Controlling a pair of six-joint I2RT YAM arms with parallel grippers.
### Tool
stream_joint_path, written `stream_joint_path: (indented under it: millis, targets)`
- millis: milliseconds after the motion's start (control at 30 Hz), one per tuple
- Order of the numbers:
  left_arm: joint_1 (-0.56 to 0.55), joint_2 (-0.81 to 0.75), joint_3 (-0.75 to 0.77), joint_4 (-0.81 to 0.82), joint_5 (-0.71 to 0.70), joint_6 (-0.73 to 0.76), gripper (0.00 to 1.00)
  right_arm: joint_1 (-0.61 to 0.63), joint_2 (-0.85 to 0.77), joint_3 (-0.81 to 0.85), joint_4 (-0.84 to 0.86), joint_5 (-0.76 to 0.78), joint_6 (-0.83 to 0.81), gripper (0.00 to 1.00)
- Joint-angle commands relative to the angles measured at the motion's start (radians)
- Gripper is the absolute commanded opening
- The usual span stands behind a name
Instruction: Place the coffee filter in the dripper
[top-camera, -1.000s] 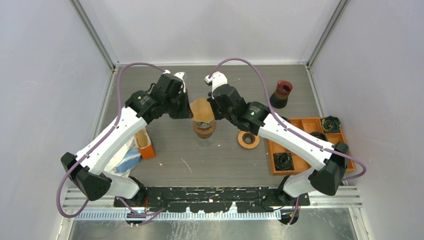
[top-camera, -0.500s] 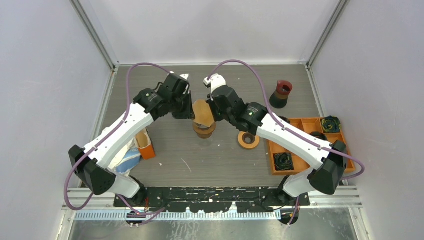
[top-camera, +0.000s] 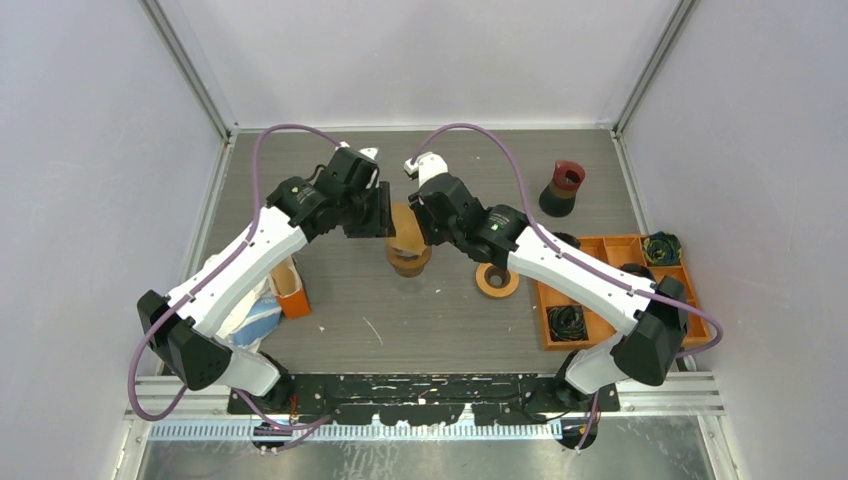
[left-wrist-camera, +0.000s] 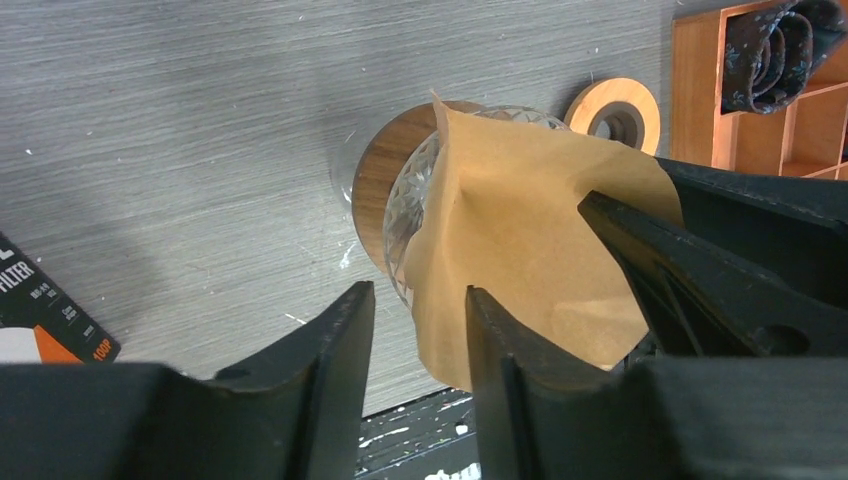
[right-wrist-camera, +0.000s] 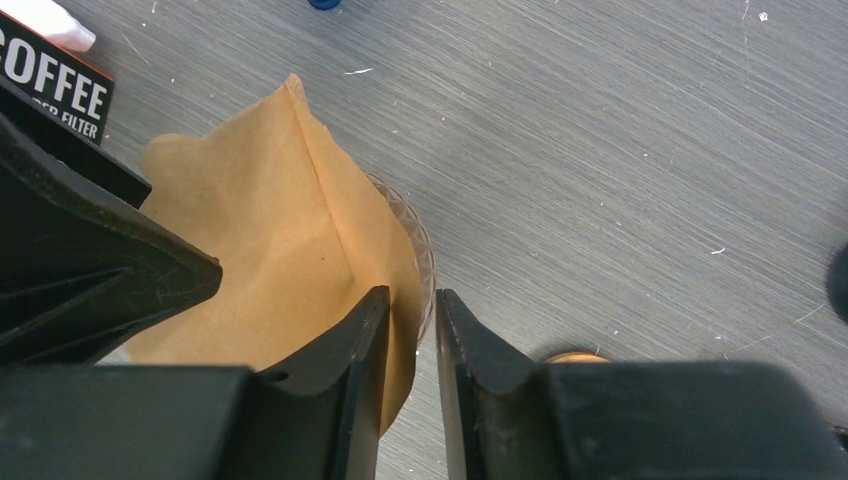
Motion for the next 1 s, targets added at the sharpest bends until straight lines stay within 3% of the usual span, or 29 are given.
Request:
stream_joint_path:
  millis: [0, 133, 267, 967]
  targets:
    - [-0.003, -0.039, 0.025, 0.006, -0.034, 0.019, 0.45, -0.003, -0.041, 0.023, 0.043, 0.002, 0.006, 0.33]
    - [-0.002, -0.043, 0.025, 0.002, -0.055, 0.025, 0.55, -0.005, -0.049, 0.027, 0.042, 0.012, -0.003, 0.39]
    - [-0.002, -0.024, 0.025, 0.002, -0.051, 0.028, 0.59, -0.018, -0.038, 0.026, 0.04, 0.008, -0.005, 0.41]
    - [-0.001, 0.03, -0.03, 0.008, -0.044, 0.045, 0.56, -0.046, 0.029, -0.008, 0.045, -0.048, -0.002, 0.42]
